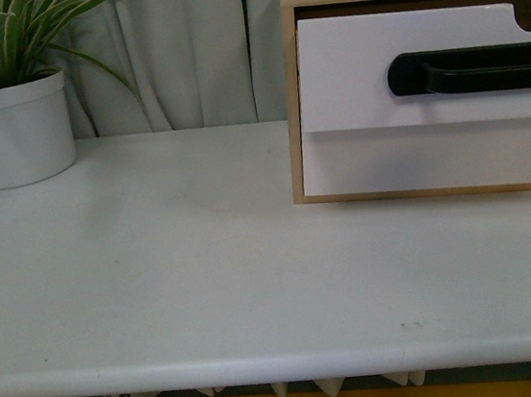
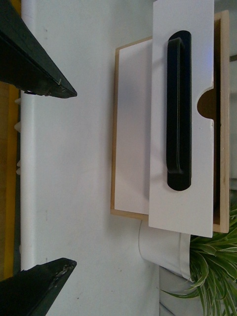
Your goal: Close drawer sideways
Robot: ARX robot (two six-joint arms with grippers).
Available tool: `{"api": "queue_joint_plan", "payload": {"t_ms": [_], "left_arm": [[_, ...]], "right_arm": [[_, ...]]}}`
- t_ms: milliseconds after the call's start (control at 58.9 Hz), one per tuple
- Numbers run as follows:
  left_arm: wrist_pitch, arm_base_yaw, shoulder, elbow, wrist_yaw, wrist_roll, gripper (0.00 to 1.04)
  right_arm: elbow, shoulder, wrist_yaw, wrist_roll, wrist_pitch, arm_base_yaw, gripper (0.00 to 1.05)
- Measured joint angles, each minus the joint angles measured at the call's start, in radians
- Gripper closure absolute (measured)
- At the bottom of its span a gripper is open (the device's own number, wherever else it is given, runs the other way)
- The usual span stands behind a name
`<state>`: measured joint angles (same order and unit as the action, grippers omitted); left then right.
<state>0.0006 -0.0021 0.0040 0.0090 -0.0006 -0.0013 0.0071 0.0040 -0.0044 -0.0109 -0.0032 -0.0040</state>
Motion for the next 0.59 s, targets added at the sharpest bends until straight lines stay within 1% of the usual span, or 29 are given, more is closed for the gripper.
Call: {"api": "queue_joint_plan", "payload": {"t_ms": [594], "left_arm": [[0.000,0.000,0.000,0.000,0.000,0.000,0.06]], "right_arm": [[0.000,0.000,0.000,0.000,0.000,0.000,0.09]]}}
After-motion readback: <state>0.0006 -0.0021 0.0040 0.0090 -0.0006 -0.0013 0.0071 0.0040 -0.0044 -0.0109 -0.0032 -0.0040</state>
